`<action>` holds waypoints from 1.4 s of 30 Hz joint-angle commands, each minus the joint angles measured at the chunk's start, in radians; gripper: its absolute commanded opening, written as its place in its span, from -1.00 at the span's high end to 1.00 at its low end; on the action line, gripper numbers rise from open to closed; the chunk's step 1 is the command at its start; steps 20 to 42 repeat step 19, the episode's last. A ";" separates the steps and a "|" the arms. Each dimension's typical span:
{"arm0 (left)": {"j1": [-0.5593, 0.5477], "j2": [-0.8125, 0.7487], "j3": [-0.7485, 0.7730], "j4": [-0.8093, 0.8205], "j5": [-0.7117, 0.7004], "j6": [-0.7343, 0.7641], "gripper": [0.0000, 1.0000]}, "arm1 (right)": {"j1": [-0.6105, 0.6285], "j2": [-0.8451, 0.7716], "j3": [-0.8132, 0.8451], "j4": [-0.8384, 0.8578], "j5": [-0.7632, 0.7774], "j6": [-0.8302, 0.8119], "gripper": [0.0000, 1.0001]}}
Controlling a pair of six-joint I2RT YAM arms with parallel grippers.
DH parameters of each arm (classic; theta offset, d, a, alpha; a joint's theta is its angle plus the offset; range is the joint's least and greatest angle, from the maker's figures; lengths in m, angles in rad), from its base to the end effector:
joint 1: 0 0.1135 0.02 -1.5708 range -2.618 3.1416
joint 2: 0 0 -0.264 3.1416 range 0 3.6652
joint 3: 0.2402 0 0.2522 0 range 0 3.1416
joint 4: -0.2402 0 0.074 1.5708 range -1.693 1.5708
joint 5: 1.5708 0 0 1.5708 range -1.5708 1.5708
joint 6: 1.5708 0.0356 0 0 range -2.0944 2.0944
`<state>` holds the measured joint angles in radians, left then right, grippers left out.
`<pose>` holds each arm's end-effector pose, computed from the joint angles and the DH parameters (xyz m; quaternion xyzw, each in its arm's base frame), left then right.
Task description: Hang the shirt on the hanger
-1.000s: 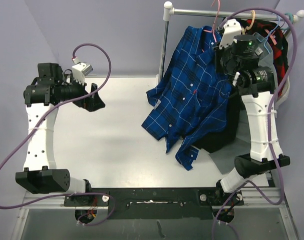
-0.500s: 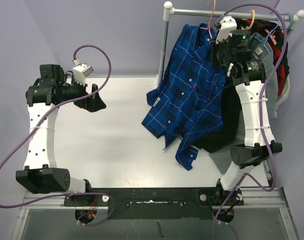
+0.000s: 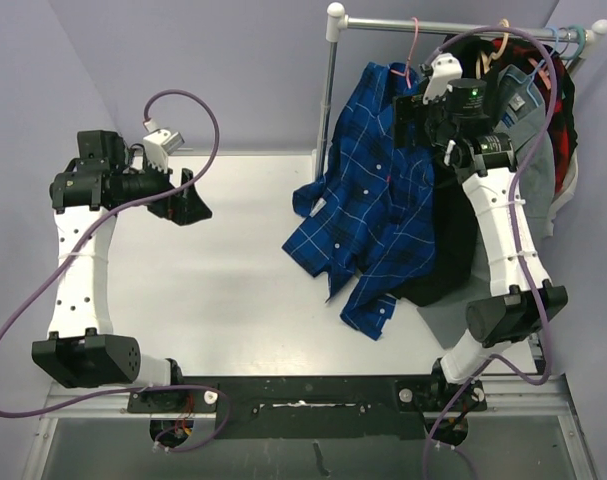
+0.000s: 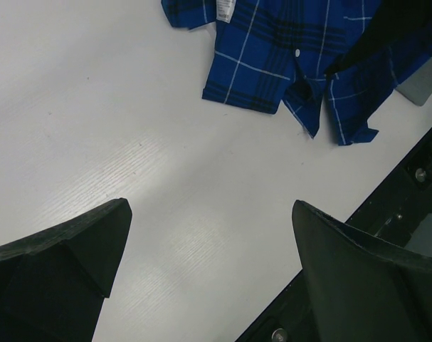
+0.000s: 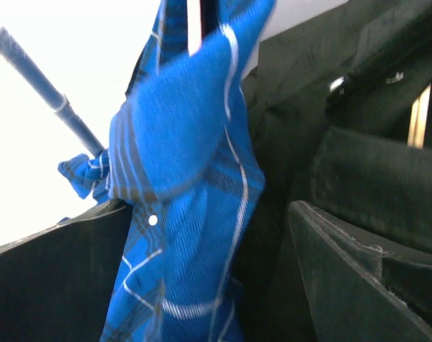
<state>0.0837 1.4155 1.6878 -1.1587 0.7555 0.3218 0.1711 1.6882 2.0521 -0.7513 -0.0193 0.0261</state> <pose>0.2633 -0.0024 0.4206 0.2269 0.8547 -0.2775 0.3755 0.3546 0.0620 0.4775 -0.0655 0.8274 0.0629 0.5542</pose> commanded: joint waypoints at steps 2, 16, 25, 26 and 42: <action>0.018 -0.043 0.086 -0.008 0.052 0.000 -0.96 | 0.013 -0.229 -0.154 0.219 0.010 0.001 -0.96; 0.054 -0.351 -0.162 0.210 -0.344 -0.280 -0.96 | 0.191 -0.500 -0.299 0.292 0.364 0.097 -0.96; 0.088 -0.390 -0.233 0.254 -0.425 -0.331 -0.96 | 0.193 -0.539 -0.375 0.334 0.253 0.174 -0.96; 0.088 -0.390 -0.233 0.254 -0.425 -0.331 -0.96 | 0.193 -0.539 -0.375 0.334 0.253 0.174 -0.96; 0.088 -0.390 -0.233 0.254 -0.425 -0.331 -0.96 | 0.193 -0.539 -0.375 0.334 0.253 0.174 -0.96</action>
